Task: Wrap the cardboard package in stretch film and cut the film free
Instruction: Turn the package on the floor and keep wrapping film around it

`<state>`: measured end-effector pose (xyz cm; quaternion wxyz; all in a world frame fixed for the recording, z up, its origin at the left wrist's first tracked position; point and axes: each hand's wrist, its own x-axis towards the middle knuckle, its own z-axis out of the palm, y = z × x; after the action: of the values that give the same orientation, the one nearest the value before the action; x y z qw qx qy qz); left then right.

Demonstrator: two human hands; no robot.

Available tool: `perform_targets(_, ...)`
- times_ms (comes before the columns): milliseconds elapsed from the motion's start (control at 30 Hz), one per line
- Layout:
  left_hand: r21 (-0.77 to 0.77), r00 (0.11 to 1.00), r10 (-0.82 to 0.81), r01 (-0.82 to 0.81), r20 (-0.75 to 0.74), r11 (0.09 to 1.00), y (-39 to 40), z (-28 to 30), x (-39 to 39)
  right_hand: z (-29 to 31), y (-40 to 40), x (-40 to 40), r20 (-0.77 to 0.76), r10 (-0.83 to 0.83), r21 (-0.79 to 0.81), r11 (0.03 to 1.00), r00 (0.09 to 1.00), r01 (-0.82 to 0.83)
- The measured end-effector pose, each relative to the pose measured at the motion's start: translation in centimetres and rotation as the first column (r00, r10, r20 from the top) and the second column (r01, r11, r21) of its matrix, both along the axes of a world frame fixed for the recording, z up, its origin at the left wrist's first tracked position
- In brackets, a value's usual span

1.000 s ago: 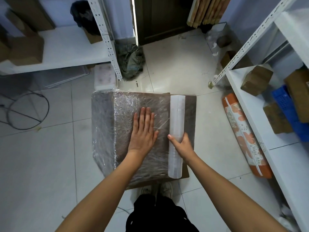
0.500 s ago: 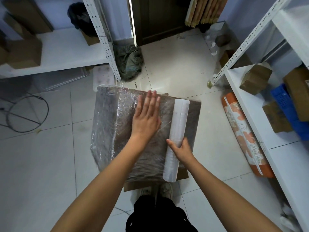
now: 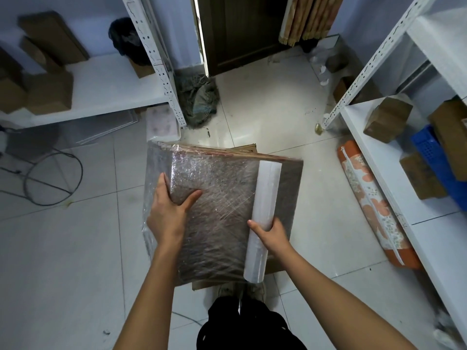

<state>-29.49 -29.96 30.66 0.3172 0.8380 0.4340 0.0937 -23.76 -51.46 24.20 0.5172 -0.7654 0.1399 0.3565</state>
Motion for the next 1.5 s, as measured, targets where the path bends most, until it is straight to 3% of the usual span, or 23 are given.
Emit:
perform_targets(233,0.018,0.999,-0.017,0.017,0.040,1.000,0.0,0.1,0.4,1.1,-0.8,-0.7,0.027,-0.047,0.021,0.999,0.999,0.046)
perform_targets(533,-0.344,0.994,0.023,0.014,0.104,0.939,2.4,-2.6,0.9,1.5,-1.2,0.5,0.116,-0.007,-0.061,0.998,0.993,0.014)
perform_targets(867,-0.514,0.988,-0.066,0.130,0.141,0.848,6.7,-6.6,2.0,-0.8,2.1,-0.5,0.118,0.104,-0.168,0.982,0.988,-0.083)
perform_targets(1267,-0.635,0.995,-0.038,0.085,0.088,0.768,11.5,-10.8,-0.9,-1.9,6.3,-1.5,0.156,0.151,-0.297,0.950,0.976,-0.099)
perform_targets(1400,-0.613,0.994,-0.080,0.107,0.072,0.783,12.3,-11.4,-1.0,-2.1,6.8,-1.6,0.182,0.120,-0.303,0.951,0.976,-0.060)
perform_targets(1467,-0.375,0.990,-0.124,0.088,-0.073,0.923,11.5,-11.0,-0.6,-2.0,6.9,-1.3,0.184,0.108,-0.303,0.952,0.977,-0.048)
perform_targets(1500,-0.127,0.981,-0.131,0.113,-0.143,0.985,10.4,-10.7,-0.6,-1.9,7.0,-1.1,0.181,0.108,-0.304,0.952,0.978,-0.049)
